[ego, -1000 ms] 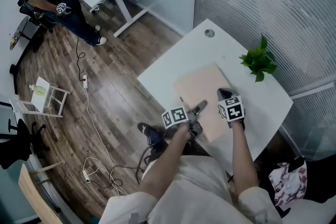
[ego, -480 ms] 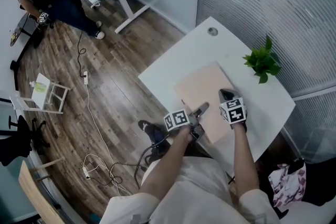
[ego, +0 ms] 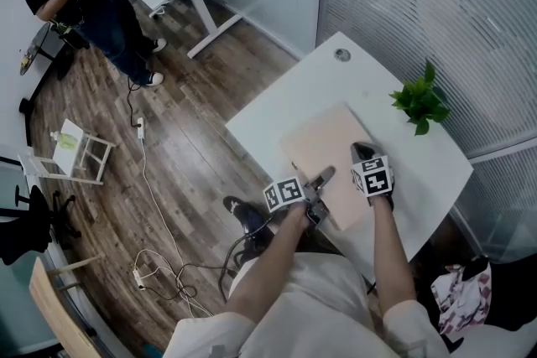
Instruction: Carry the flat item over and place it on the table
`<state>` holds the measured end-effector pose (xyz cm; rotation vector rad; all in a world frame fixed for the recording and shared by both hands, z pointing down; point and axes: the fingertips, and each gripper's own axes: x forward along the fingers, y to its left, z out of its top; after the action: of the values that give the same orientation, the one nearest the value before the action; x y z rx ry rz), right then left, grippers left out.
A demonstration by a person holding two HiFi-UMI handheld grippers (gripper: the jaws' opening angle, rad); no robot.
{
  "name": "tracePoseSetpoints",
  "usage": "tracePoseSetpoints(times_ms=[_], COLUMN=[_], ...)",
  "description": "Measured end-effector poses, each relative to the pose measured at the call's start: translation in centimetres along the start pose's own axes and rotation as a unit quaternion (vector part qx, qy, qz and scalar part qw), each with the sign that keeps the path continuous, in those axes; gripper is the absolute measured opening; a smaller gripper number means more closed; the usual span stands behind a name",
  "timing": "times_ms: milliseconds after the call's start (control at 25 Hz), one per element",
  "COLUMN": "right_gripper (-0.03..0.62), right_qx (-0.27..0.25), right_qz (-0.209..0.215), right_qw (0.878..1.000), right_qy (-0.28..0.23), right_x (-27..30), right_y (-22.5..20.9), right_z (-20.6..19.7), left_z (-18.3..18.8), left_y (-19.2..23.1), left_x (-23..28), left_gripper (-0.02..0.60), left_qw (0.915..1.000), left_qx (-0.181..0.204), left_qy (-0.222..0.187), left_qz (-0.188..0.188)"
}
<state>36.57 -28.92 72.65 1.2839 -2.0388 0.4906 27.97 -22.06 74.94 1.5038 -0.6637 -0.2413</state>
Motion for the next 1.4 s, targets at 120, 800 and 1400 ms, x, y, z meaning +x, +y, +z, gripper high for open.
tracePoseSetpoints(times_ms=[120,800,1400], right_gripper=[0.002,0.003,0.003], right_qx=[0.002,0.012,0.009], right_qz=[-0.004,-0.027,-0.056], right_qw=[1.000,1.000,0.998], right_qy=[0.001,0.001,-0.003], right_x=[0.1,0.4,0.9], right_y=[-0.1,0.0,0.9], right_z=[0.1,0.6,1.1], left_z=[0.1,1.3,3.0], left_y=[0.1,0.4,1.9], left_x=[-0.4,-3.2,-5.9], left_gripper=[0.307,0.311,0.313], left_qw=[1.0000,0.9990,0.9921], left_qx=[0.001,0.003,0.005], left_qy=[-0.002,-0.025,-0.073], left_qz=[0.007,0.036,0.102])
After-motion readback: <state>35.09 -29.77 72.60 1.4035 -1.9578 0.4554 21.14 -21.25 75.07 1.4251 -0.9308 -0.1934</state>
